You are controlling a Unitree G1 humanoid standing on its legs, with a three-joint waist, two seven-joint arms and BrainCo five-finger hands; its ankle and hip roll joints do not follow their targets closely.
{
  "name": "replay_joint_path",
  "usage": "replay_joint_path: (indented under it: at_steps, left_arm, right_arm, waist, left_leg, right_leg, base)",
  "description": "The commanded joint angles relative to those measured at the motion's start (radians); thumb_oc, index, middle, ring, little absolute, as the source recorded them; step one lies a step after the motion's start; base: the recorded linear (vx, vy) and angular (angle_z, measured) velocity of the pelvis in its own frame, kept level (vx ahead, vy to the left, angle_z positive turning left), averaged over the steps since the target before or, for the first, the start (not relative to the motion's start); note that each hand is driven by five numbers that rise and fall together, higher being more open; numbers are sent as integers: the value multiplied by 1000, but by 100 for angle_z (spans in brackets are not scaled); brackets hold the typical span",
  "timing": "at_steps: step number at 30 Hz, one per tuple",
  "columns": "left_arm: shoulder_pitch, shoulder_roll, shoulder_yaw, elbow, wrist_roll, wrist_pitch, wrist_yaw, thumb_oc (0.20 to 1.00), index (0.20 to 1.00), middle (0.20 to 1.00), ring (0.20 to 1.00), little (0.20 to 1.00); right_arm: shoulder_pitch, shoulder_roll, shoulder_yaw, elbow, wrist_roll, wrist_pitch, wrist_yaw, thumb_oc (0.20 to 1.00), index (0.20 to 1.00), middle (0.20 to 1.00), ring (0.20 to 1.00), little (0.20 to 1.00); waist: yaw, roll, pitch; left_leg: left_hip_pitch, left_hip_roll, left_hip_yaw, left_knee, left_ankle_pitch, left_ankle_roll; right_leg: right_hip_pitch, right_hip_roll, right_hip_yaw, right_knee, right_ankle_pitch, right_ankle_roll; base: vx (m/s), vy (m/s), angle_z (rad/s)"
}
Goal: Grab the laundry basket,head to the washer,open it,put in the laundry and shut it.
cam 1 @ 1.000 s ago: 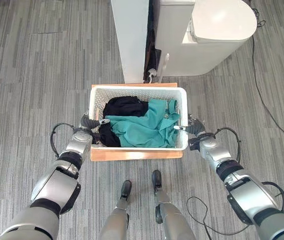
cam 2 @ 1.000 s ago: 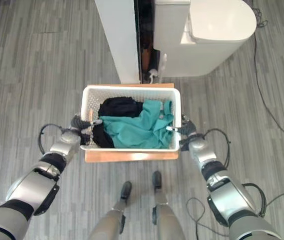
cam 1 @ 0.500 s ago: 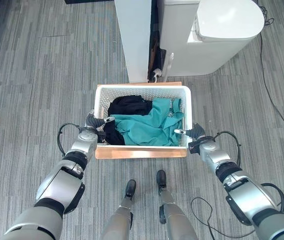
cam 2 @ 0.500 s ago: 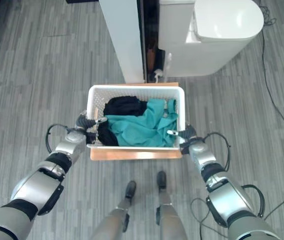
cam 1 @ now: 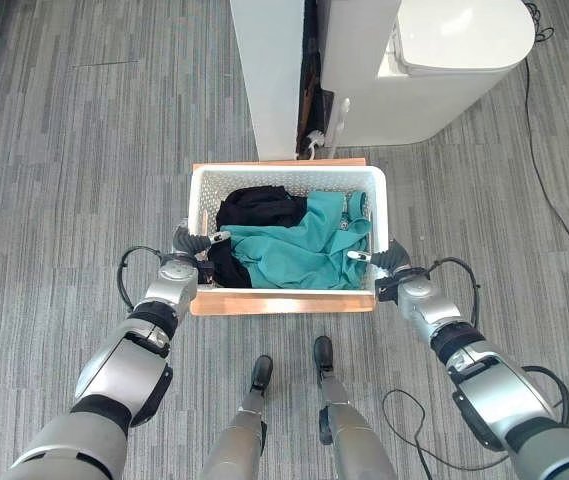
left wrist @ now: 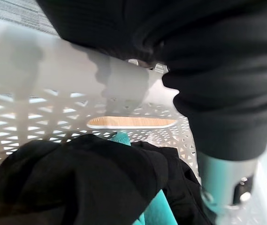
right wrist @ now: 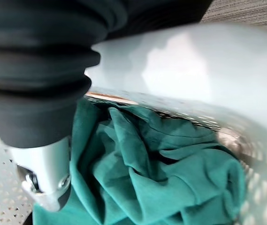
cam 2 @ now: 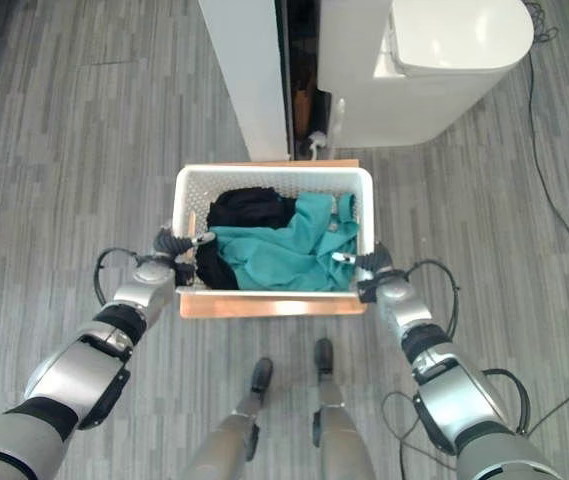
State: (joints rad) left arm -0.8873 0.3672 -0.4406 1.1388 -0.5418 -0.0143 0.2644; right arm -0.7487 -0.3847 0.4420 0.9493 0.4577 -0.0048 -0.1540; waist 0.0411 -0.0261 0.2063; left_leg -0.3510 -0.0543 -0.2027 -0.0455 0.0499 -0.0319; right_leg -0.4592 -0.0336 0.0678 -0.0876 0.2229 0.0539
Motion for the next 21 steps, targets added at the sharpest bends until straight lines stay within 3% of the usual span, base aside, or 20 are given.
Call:
replay_joint_path:
  at_steps: [1,21]
  left_arm:
    - [-153,-31,-6,57,-10,-45,13,1000,1000,1000,1000,1000]
    - [-145,-47,-4,72,-37,-41,0,1000,1000,1000,1000,1000]
  right_arm:
    - [-30,-11,-55,-18,11,-65,-32,1000,1000,1000,1000,1000]
    - [-57,-19,-63,2,57,-76,-35,1000,1000,1000,1000,1000]
  waist:
    - [9,26,2]
    - [5,30,-7]
  left_leg:
    - [11,37,-48,-42,13,-28]
    - [-5,40,-53,-42,14,-31]
  right_leg:
    - [94,-48,-24,0,-134,120]
    - [81,-50,-29,0,-135,118]
  base:
    - [0,0,0]
    - [0,0,0]
